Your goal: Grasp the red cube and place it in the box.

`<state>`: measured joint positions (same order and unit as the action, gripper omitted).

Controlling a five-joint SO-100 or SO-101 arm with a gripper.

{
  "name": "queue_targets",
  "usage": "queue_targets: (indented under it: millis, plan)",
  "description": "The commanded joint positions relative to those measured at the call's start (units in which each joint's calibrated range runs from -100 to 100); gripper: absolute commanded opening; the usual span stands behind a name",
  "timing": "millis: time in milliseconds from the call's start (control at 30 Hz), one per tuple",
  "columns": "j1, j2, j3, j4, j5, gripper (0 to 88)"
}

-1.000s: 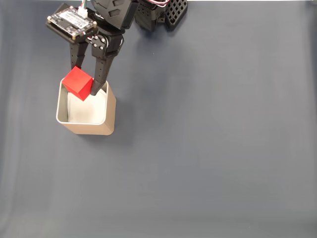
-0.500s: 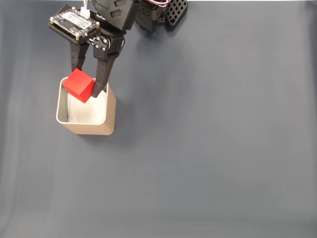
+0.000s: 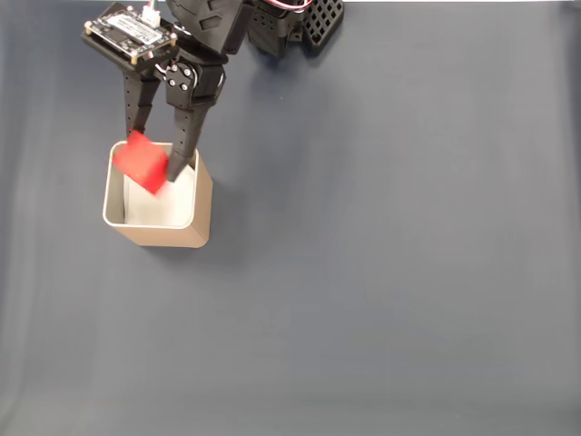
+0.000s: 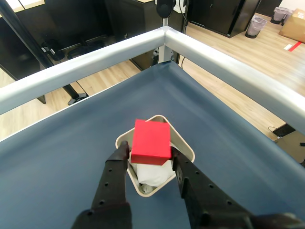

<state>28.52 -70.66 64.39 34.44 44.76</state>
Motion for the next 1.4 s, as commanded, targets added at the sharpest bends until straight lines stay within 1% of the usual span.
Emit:
queue_targets:
  millis: [0, 100, 300, 867, 1000, 1133, 1233, 1367]
  plan:
    - [0.5, 0.2, -0.3, -1.2, -0.4, 26.5]
    - [0.5, 0.3, -0.3, -1.5, -0.4, 28.9]
    - [0.5, 0.3, -0.2, -2.1, -0.6, 31.0]
    - [0.5, 0.3, -0.2, -3.1, -0.6, 30.4]
    - [0.2, 0.3, -0.2, -3.5, -0.3, 25.2]
    - [-0.4, 0.1, -0.2, -4.7, -0.4, 14.4]
    - [-1.3, 0.1, -0.2, -5.4, -0.5, 9.4]
    - [-3.1, -0.3, -0.2, -5.6, -0.1, 0.2]
